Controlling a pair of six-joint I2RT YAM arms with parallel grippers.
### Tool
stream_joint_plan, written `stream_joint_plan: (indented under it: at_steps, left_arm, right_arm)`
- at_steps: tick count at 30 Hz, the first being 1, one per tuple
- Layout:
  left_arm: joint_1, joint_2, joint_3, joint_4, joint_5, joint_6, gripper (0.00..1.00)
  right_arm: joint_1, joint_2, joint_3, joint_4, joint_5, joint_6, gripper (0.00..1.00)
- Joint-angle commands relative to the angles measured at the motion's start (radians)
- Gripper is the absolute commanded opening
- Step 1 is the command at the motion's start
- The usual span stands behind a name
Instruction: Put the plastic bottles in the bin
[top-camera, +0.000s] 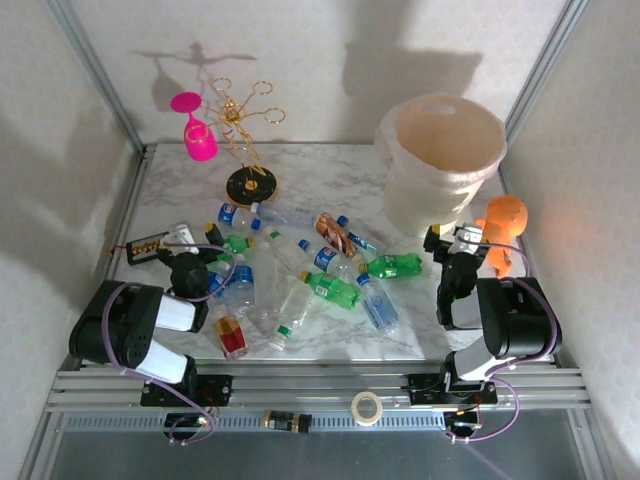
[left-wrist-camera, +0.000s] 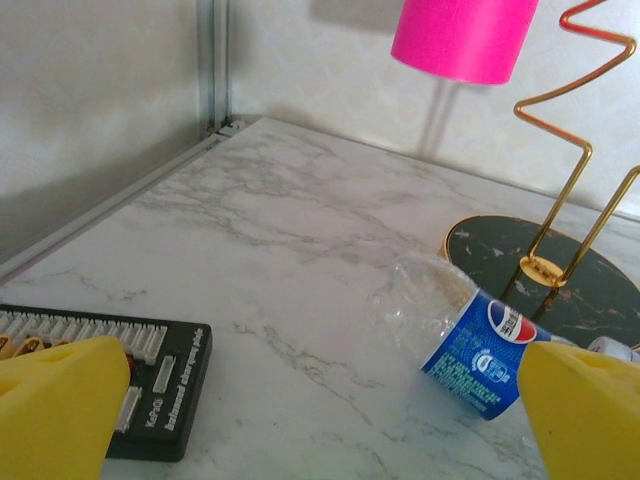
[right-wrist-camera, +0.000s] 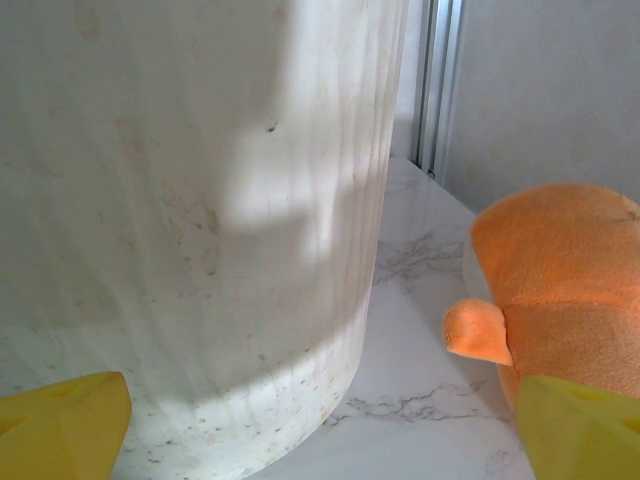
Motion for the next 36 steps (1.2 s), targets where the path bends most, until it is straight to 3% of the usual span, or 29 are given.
stream_joint_plan:
  at_steps: [1,6,9,14,17,20,24,30,36]
  left_arm:
    - [-0.006,-0.097,0.055,-0.129,-0.019,0.018,0.99]
    - [-0.007,-0.254,0.081,-0.214,-0.077,-0.012,0.99]
    - [-0.007,-0.359,0.157,-0.388,-0.082,-0.063,0.99]
    - [-0.009,-0.430,0.380,-0.826,-0.026,-0.168,0.99]
    - [-0.016,-0.457,0.452,-0.955,0.051,-0.253,0.99]
    - [-0.029,-0.477,0.491,-1.011,0.128,-0.342,0.99]
    - [-0.073,-0.482,0.518,-1.077,0.139,-0.419,0.99]
    - [-0.188,-0.443,0.471,-0.991,0.167,-0.505,1.00]
    - [-0.321,-0.297,0.529,-0.961,0.167,-0.517,0.99]
  right_arm:
    - [0.025,-0.078,0.033,-0.092,0.029,-0.019,0.99]
    - [0.028,-0.213,0.002,-0.140,0.079,-0.005,0.99]
    - [0.030,-0.332,0.049,-0.328,0.082,0.040,0.99]
    - [0.039,-0.494,0.198,-0.728,0.020,0.188,0.99]
    - [0.051,-0.541,0.280,-0.948,-0.051,0.276,0.99]
    - [0.078,-0.551,0.359,-1.140,-0.113,0.321,0.99]
    - [0.140,-0.537,0.442,-1.333,-0.183,0.337,0.99]
    - [0.262,-0.489,0.583,-1.609,-0.304,0.336,0.99]
    - [0.444,-0.426,0.698,-1.850,-0.272,0.381,0.99]
